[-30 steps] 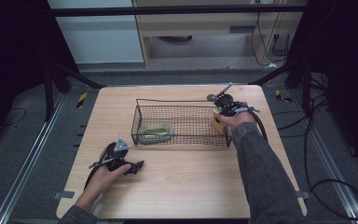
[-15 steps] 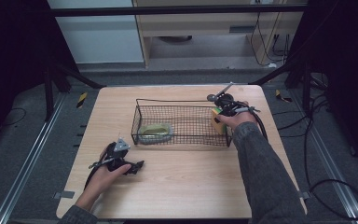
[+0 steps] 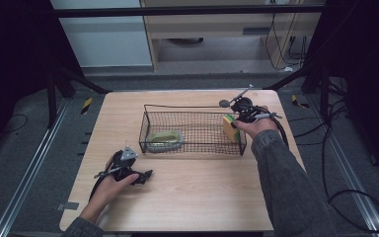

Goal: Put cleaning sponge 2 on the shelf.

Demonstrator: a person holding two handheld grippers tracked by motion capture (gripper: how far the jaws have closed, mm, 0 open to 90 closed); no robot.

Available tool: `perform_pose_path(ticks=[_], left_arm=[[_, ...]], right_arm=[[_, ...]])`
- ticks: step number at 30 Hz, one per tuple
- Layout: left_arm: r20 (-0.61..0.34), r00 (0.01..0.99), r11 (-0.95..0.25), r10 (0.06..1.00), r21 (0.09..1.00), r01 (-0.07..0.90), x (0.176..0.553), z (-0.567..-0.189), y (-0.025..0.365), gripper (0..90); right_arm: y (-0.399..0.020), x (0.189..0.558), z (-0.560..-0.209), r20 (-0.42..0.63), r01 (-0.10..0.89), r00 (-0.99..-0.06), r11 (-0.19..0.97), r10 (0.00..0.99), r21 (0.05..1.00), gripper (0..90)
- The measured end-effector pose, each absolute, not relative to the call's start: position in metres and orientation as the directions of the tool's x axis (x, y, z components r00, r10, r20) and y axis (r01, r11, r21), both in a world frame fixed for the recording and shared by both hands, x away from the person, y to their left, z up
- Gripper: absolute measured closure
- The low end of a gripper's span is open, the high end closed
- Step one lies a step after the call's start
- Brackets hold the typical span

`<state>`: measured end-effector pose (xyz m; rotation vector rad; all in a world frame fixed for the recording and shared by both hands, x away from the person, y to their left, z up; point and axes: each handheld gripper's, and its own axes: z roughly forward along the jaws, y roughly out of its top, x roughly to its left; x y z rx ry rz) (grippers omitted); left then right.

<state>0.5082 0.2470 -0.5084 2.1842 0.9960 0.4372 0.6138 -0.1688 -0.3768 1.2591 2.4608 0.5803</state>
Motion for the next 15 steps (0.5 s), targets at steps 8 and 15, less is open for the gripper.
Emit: perform_pose_path(ticks=[8,15], left_arm=[[0.018,0.648,-0.467,0.761,0.709,0.529,0.508,-0.509,0.247,0.0],[0.018,0.648,-0.468,0.761,0.707,0.530,0.508,-0.508,0.247,0.0]], right_arm=[[-0.158,0.609,-0.374,-0.084,0.691,-0.573,0.536,0.815,0.485,71.6],[-0.147,0.611,-0.375,-0.075,0.687,-0.587,0.545,0.806,0.481,71.2]])
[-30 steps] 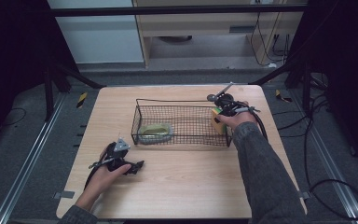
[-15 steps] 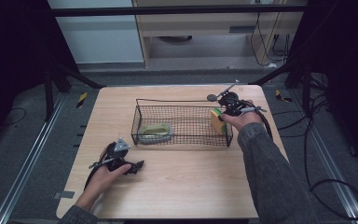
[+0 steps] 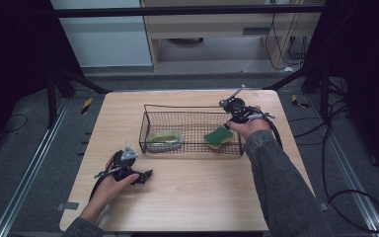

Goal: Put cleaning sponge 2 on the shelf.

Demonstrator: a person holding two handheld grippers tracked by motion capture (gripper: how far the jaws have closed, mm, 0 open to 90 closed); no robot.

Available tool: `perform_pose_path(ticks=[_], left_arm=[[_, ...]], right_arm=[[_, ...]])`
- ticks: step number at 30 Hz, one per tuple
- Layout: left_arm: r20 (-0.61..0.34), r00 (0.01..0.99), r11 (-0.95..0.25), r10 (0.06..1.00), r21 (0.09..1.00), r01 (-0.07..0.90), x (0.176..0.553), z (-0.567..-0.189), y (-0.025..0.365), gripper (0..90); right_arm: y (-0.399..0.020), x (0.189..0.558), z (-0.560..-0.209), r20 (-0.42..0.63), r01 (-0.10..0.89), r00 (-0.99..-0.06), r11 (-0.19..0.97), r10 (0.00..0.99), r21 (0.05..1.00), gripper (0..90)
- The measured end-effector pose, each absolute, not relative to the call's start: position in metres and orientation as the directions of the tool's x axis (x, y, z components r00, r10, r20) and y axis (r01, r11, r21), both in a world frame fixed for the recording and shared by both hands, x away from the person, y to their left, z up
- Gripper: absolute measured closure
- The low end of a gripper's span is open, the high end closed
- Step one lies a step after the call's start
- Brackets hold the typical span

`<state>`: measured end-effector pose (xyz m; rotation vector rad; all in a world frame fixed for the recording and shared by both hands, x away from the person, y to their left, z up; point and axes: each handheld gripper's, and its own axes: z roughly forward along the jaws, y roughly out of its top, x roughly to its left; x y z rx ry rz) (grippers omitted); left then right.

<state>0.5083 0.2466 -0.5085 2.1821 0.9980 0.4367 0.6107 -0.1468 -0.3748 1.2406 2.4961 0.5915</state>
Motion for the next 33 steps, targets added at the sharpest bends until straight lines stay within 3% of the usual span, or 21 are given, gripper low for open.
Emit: perform_pose_path(ticks=[4,7,9,11,12,14,15,19,22,33], left_arm=[[0.019,0.648,-0.467,0.761,0.709,0.529,0.508,-0.509,0.247,0.0],[0.019,0.648,-0.468,0.761,0.708,0.529,0.508,-0.509,0.247,0.0],[0.019,0.647,-0.466,0.763,0.709,0.529,0.508,-0.509,0.246,0.0],[0.018,0.646,-0.464,0.763,0.710,0.529,0.508,-0.509,0.246,0.0],[0.018,0.646,-0.464,0.763,0.710,0.529,0.508,-0.509,0.246,0.0],[0.018,0.645,-0.464,0.764,0.710,0.530,0.508,-0.509,0.246,0.0],[0.018,0.645,-0.464,0.764,0.710,0.530,0.508,-0.509,0.246,0.0],[0.019,0.646,-0.466,0.763,0.709,0.530,0.508,-0.509,0.246,0.0],[0.019,0.646,-0.466,0.763,0.709,0.530,0.508,-0.509,0.246,0.0],[0.019,0.645,-0.465,0.764,0.709,0.530,0.508,-0.509,0.246,0.0]], right_arm=[[-0.145,0.607,-0.373,-0.070,0.678,-0.591,0.542,0.804,0.497,65.7],[-0.149,0.601,-0.370,-0.064,0.669,-0.579,0.519,0.813,0.531,55.0],[-0.149,0.599,-0.369,-0.057,0.671,-0.569,0.504,0.820,0.544,52.4],[-0.153,0.595,-0.367,-0.049,0.658,-0.556,0.475,0.830,0.584,41.2],[-0.153,0.595,-0.367,-0.049,0.658,-0.556,0.475,0.830,0.584,41.2],[-0.156,0.589,-0.365,-0.051,0.636,-0.547,0.455,0.836,0.623,29.1],[-0.156,0.589,-0.365,-0.051,0.636,-0.547,0.455,0.836,0.623,29.1],[-0.164,0.576,-0.366,-0.059,0.599,-0.527,0.420,0.848,0.682,11.5],[-0.173,0.565,-0.367,-0.072,0.581,-0.504,0.399,0.861,0.709,7.7],[-0.216,0.525,-0.374,-0.086,0.528,-0.424,0.323,0.902,0.786,10.4]])
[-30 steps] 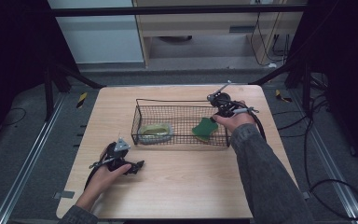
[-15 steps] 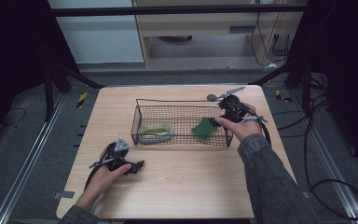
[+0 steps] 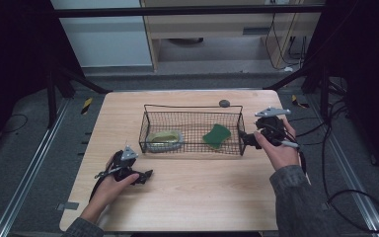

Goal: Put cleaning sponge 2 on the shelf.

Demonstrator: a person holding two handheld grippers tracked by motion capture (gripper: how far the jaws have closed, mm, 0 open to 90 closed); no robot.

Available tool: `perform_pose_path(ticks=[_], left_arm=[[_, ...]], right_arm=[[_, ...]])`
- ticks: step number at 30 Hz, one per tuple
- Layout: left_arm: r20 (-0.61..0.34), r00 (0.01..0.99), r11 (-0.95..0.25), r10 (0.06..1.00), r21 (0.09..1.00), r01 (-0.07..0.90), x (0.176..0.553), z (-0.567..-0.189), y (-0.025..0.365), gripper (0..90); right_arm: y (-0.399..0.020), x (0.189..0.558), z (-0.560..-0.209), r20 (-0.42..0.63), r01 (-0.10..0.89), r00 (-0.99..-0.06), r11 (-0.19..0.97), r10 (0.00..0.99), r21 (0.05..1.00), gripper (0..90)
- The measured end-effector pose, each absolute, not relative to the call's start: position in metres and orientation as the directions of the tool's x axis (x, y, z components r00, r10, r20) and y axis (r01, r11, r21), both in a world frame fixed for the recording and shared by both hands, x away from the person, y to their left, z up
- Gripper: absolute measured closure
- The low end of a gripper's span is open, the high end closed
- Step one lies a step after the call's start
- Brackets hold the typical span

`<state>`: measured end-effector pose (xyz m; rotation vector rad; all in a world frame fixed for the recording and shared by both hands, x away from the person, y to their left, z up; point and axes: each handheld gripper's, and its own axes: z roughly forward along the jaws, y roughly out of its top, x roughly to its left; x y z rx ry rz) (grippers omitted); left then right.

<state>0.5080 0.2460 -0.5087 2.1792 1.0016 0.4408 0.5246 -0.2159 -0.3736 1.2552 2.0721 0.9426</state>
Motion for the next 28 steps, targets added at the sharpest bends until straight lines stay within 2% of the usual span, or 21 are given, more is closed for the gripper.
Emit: perform_pose_path(ticks=[5,10,12,13,20,28], left_arm=[[0.020,0.643,-0.464,0.765,0.709,0.531,0.510,-0.509,0.247,0.0],[0.019,0.632,-0.456,0.775,0.709,0.538,0.511,-0.509,0.248,0.0],[0.018,0.623,-0.449,0.782,0.710,0.543,0.511,-0.509,0.249,0.0],[0.017,0.612,-0.441,0.791,0.710,0.549,0.512,-0.509,0.251,0.0],[0.022,0.590,-0.428,0.807,0.709,0.560,0.514,-0.508,0.254,0.0],[0.019,0.568,-0.411,0.822,0.710,0.571,0.515,-0.508,0.257,0.0]], right_arm=[[-0.230,0.507,-0.388,-0.108,0.496,-0.415,0.324,0.903,0.806,10.2],[-0.244,0.487,-0.426,-0.084,0.474,-0.386,0.275,0.919,0.836,9.8],[-0.246,0.486,-0.436,-0.063,0.483,-0.381,0.257,0.922,0.837,9.8],[-0.250,0.486,-0.454,-0.026,0.515,-0.370,0.228,0.929,0.826,9.5],[-0.254,0.491,-0.497,-0.004,0.611,-0.349,0.231,0.937,0.757,10.1],[-0.253,0.494,-0.512,-0.005,0.631,-0.355,0.244,0.935,0.736,7.0]])
